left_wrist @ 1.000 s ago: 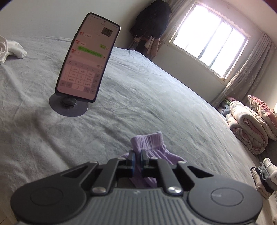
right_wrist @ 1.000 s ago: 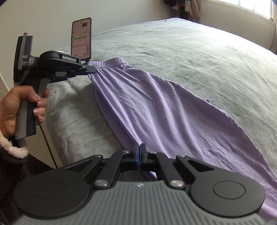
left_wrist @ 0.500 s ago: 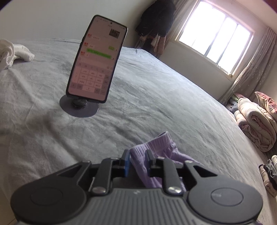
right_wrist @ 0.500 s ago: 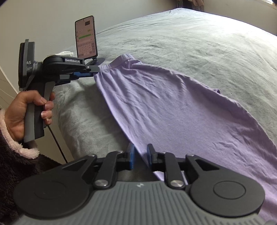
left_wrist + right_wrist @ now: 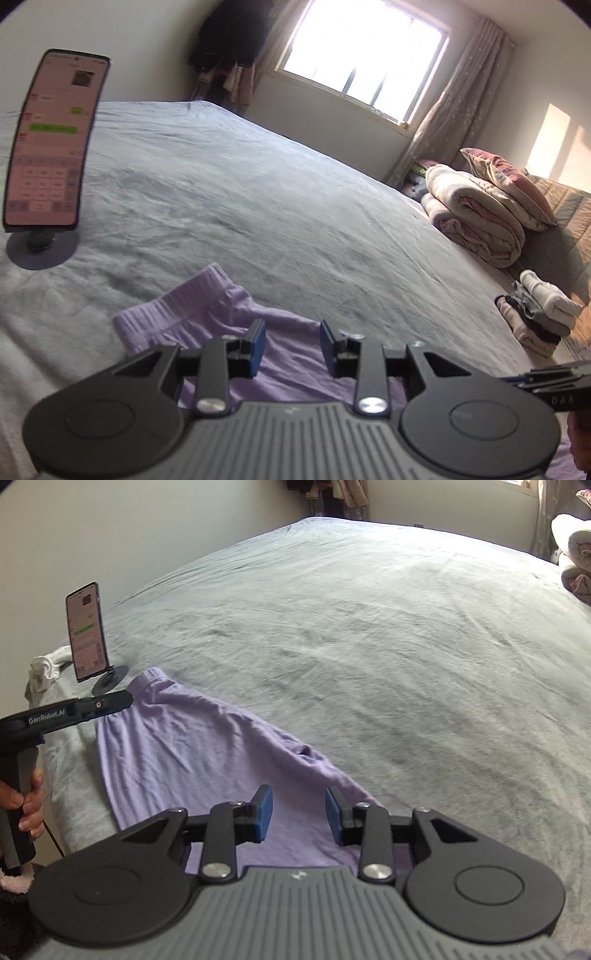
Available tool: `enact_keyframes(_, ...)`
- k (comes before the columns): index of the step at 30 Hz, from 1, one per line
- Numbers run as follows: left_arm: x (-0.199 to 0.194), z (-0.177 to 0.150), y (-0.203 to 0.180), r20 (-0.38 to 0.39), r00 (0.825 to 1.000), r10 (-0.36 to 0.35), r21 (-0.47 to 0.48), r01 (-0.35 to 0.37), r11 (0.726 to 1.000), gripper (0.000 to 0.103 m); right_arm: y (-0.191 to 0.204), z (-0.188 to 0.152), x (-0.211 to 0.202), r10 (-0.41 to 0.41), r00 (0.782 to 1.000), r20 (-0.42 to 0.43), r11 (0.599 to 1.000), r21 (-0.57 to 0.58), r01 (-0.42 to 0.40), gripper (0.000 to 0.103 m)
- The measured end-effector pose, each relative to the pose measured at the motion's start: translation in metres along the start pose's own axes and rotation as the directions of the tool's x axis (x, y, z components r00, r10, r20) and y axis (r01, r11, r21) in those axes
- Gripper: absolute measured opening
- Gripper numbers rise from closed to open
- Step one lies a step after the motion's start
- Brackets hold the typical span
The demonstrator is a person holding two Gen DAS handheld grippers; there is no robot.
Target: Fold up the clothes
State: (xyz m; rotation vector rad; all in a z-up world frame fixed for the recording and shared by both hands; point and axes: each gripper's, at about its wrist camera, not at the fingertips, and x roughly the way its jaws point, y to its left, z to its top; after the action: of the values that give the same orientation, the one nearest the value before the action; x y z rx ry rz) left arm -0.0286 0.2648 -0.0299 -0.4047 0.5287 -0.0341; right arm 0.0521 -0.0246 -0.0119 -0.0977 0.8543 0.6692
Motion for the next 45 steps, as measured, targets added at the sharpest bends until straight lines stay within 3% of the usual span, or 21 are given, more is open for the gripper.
enact_keyframes(6, 0.035, -0.007, -0.023, -0.088, 0.992, -0.086, 0.044, 0.09, 0.995, 0.033, -0.027, 0.0, 0.005, -0.021, 1.0, -0.022, 1.0, 0.02, 0.022, 0.038)
enact_keyframes(11, 0.055, -0.016, -0.034, -0.15, 0.986, -0.077, 0.072, 0.088, 0.993, 0.033, -0.033, -0.002, 0.017, 0.014, 0.998, -0.054, 1.0, 0.027, -0.013, 0.039)
enact_keyframes(20, 0.059, -0.019, -0.03, -0.156, 0.985, -0.075, 0.068, 0.087, 0.994, 0.033, -0.019, -0.004, 0.018, 0.139, 0.987, -0.075, 0.99, -0.001, -0.14, 0.039)
enact_keyframes(26, 0.059, -0.02, -0.029, -0.158, 0.984, -0.08, 0.069, 0.092, 0.993, 0.033, -0.02, 0.007, 0.039, 0.192, 0.976, -0.098, 0.981, 0.026, -0.191, 0.039)
enact_keyframes(30, 0.058, -0.018, -0.027, -0.158, 0.983, -0.092, 0.065, 0.103, 0.993, 0.032, -0.035, 0.017, 0.057, 0.271, 0.959, -0.081, 0.956, 0.136, -0.259, 0.039)
enact_keyframes(34, 0.057, -0.014, -0.024, -0.152, 0.984, -0.095, 0.068, 0.106, 0.992, 0.032, -0.043, 0.023, 0.075, 0.358, 0.933, -0.033, 0.904, 0.262, -0.337, 0.039)
enact_keyframes(39, 0.051, -0.005, -0.014, -0.109, 0.991, -0.078, 0.065, 0.086, 0.994, 0.032, -0.059, 0.031, 0.077, 0.39, 0.919, 0.056, 0.849, 0.365, -0.382, 0.039)
enact_keyframes(41, 0.051, -0.001, -0.006, -0.095, 0.994, -0.056, 0.058, 0.062, 0.996, 0.032, -0.066, 0.034, 0.078, 0.389, 0.918, 0.071, 0.834, 0.396, -0.384, 0.026)
enact_keyframes(43, 0.051, 0.003, 0.001, -0.076, 0.997, -0.027, 0.052, 0.031, 0.998, 0.032, -0.068, 0.036, 0.079, 0.359, 0.931, 0.062, 0.848, 0.396, -0.353, 0.007)
enact_keyframes(45, 0.052, 0.005, 0.004, -0.062, 0.998, 0.021, 0.074, -0.017, 0.997, 0.032, -0.07, 0.038, 0.078, 0.31, 0.948, 0.076, 0.868, 0.383, -0.315, 0.006)
